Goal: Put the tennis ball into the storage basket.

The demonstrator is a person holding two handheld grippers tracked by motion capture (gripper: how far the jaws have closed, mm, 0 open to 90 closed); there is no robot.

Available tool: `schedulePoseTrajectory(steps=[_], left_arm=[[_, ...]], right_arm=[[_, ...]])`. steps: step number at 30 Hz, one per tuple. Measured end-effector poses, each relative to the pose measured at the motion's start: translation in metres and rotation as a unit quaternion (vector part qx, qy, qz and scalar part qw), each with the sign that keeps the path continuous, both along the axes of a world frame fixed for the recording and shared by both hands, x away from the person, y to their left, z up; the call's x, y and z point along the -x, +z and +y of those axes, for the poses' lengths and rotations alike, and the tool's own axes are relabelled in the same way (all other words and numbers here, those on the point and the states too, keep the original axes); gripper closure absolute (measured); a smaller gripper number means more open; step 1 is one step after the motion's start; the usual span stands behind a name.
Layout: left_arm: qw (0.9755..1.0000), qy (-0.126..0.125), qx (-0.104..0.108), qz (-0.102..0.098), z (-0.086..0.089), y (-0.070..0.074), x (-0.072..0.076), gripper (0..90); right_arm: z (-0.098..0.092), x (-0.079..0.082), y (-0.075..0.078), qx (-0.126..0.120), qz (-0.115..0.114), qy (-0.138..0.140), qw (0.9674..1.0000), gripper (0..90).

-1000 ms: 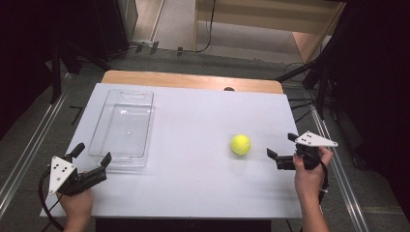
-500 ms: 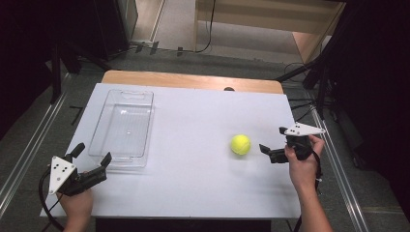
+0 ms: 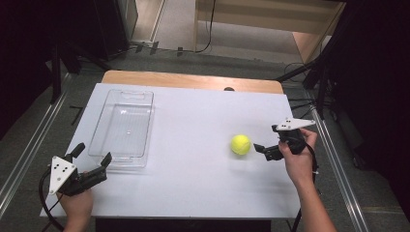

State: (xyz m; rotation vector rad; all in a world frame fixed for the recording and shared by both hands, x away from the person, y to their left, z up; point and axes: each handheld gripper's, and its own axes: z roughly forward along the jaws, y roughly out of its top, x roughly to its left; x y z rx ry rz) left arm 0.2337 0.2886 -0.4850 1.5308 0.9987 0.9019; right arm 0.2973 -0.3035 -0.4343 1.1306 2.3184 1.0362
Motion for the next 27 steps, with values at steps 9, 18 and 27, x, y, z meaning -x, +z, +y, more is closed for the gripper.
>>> schedulePoseTrajectory(steps=[9, 18, 27], left_arm=[[1.0000, -0.001, -0.002, -0.001, 0.000, 0.000, 0.000, 11.3], [1.0000, -0.001, -0.003, 0.001, 0.000, 0.000, 0.000, 11.3], [1.0000, -0.001, -0.003, 0.000, 0.000, 0.000, 0.000, 11.3]], right_arm=[[0.013, -0.010, 0.003, 0.022, 0.025, 0.036, 0.9988, 0.0], [0.025, -0.020, 0.001, 0.035, 0.047, 0.069, 0.9959, 0.0], [0.036, -0.029, -0.002, 0.052, 0.070, 0.091, 0.9921, 0.0]])
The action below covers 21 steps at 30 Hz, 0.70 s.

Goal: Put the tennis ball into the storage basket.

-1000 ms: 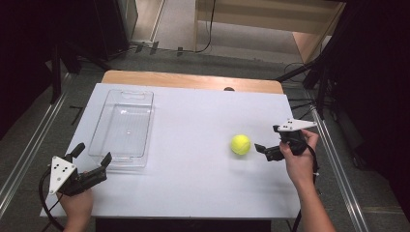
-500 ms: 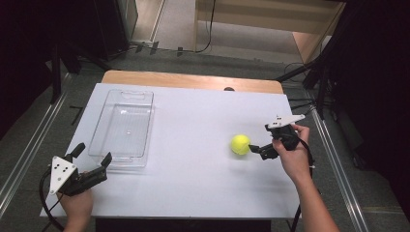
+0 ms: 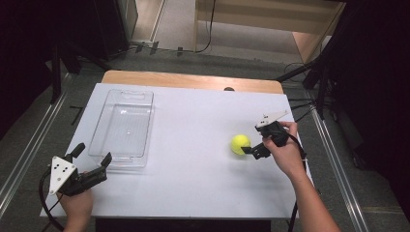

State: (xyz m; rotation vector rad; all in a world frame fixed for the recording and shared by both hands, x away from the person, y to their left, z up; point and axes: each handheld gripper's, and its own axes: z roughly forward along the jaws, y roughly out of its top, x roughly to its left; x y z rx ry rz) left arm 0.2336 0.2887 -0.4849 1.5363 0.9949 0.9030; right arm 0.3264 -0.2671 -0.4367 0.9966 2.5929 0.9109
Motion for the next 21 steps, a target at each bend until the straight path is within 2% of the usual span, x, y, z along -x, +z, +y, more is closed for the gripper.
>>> schedulePoseTrajectory(steps=[8, 21], left_arm=[[1.0000, 0.000, 0.000, 0.000, 0.000, 0.000, 0.000, 11.3], [1.0000, 0.000, 0.000, 0.000, 0.000, 0.000, 0.000, 11.3]], right_arm=[[0.010, -0.009, -0.006, 0.020, 0.029, 0.018, 0.9992, 0.0], [0.019, -0.017, -0.017, 0.045, 0.055, 0.033, 0.9969, 0.0]])
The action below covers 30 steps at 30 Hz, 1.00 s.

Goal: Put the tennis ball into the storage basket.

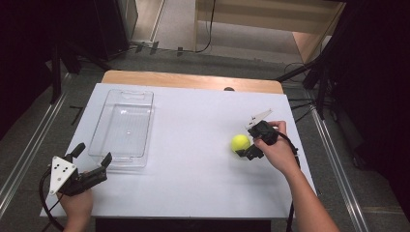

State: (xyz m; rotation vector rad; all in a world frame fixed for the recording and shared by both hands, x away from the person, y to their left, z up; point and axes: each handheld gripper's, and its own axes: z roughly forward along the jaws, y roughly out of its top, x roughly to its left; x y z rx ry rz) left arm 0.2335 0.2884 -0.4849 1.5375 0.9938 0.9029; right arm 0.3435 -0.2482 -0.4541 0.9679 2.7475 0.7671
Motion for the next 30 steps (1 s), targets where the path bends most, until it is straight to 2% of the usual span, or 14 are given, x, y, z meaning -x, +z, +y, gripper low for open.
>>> schedulePoseTrajectory(steps=[13, 14, 16, 17, 26, 28, 30], left_arm=[[1.0000, -0.001, 0.000, -0.001, 0.000, 0.000, 0.000, 11.3], [1.0000, -0.001, 0.000, 0.000, 0.000, 0.000, 0.000, 11.3], [1.0000, 0.000, 0.001, 0.000, 0.000, 0.000, 0.000, 11.3], [1.0000, 0.000, 0.000, 0.000, 0.000, 0.000, 0.000, 11.3], [1.0000, -0.001, 0.000, 0.000, 0.000, 0.000, 0.000, 11.3], [1.0000, -0.001, 0.000, 0.000, 0.000, 0.000, 0.000, 11.3], [1.0000, -0.001, 0.000, 0.000, 0.000, 0.000, 0.000, 11.3]], right_arm=[[0.003, -0.009, -0.011, 0.019, 0.016, 0.002, 0.9997, 0.0], [0.004, -0.009, -0.011, 0.018, 0.019, -0.004, 0.9997, 0.0], [0.005, -0.010, -0.012, 0.019, 0.022, -0.005, 0.9996, 1.7], [0.004, -0.010, -0.013, 0.023, 0.019, -0.002, 0.9996, 6.3], [0.008, -0.012, -0.018, 0.030, 0.032, 0.001, 0.9990, 6.8], [0.009, -0.013, -0.018, 0.029, 0.032, 0.003, 0.9990, 11.8], [0.010, -0.013, -0.019, 0.036, 0.032, 0.000, 0.9988, 12.2]])
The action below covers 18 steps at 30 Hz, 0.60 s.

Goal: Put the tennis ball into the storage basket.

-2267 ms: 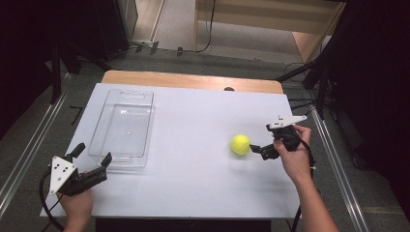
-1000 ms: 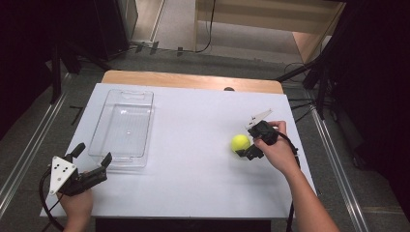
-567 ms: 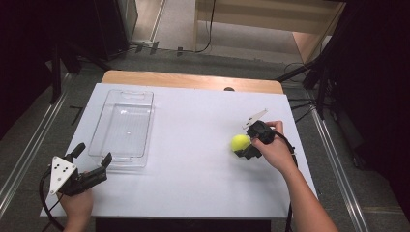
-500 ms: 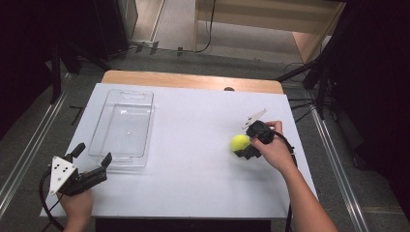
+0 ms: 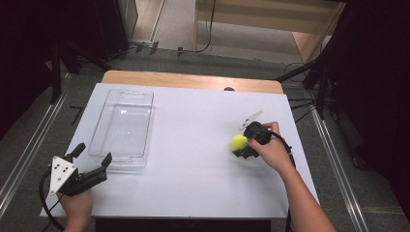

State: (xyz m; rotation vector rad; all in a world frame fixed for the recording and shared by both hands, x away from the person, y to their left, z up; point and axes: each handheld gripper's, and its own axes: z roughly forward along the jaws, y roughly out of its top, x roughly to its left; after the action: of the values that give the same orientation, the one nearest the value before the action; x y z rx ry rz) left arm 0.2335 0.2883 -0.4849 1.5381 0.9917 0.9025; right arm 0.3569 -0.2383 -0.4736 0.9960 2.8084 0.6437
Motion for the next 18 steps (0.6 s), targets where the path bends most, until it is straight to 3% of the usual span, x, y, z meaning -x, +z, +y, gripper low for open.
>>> schedulePoseTrajectory(steps=[11, 18], left_arm=[[1.0000, 0.000, 0.000, 0.000, 0.0000, 0.0000, 0.0000, 11.3], [1.0000, 0.000, 0.002, 0.000, -0.0001, 0.0000, 0.0000, 11.3]], right_arm=[[0.0036, -0.0031, -0.0043, 0.009, 0.002, -0.002, 1.0000, 12.5], [0.0037, -0.0042, -0.0061, 0.012, 0.004, -0.009, 0.9999, 19.8]])
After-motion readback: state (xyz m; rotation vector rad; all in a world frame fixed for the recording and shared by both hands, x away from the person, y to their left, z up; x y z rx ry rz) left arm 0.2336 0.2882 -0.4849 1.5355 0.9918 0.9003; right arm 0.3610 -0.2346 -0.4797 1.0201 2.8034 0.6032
